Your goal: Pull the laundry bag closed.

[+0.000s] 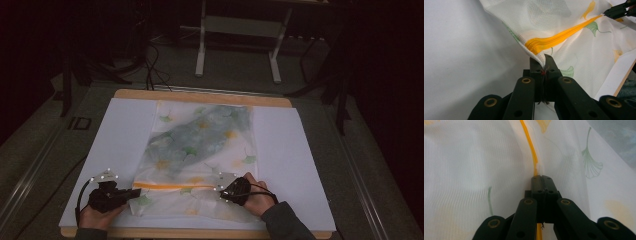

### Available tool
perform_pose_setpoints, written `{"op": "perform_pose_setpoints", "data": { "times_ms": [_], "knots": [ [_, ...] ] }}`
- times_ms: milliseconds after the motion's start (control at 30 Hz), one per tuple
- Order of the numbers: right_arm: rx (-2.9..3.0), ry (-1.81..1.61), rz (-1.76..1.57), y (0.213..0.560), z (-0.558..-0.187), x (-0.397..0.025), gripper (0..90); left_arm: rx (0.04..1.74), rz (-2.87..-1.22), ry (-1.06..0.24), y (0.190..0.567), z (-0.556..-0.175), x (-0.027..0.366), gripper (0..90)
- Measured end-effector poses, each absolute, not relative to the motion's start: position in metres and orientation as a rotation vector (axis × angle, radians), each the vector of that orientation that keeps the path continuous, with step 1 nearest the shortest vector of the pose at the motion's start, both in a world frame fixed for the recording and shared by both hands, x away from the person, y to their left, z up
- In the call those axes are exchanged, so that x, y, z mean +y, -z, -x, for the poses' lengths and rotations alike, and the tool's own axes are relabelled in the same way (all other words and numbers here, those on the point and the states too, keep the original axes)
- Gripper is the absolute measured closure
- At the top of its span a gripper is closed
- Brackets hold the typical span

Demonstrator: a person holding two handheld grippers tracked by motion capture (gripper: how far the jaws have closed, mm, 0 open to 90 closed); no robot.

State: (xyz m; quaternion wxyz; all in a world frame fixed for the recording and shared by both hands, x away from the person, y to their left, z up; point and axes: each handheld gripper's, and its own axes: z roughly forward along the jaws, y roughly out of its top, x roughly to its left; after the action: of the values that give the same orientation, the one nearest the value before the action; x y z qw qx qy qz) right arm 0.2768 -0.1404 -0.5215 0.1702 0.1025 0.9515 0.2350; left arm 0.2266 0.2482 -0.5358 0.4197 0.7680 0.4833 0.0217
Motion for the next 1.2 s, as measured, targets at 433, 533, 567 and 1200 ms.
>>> {"op": "perform_pose_setpoints", "data": {
  "times_ms": [433,533,567,1200],
  "knots": [
    [2.689,-0.613,-0.308,0.518,-0.275,-0.161,90.0,1.214,-1.923,-0.050,0.537,-0.227,0.249,88.3],
    [2.684,-0.608,-0.317,0.518,-0.273,-0.168,90.0,1.212,-1.925,-0.049,0.537,-0.227,0.249,88.3],
    [2.682,-0.603,-0.322,0.518,-0.273,-0.170,90.0,1.212,-1.926,-0.050,0.537,-0.227,0.249,88.3],
    [2.636,-0.558,-0.448,0.515,-0.259,-0.235,90.0,1.212,-1.926,-0.015,0.539,-0.225,0.248,88.1]
  ]
}}
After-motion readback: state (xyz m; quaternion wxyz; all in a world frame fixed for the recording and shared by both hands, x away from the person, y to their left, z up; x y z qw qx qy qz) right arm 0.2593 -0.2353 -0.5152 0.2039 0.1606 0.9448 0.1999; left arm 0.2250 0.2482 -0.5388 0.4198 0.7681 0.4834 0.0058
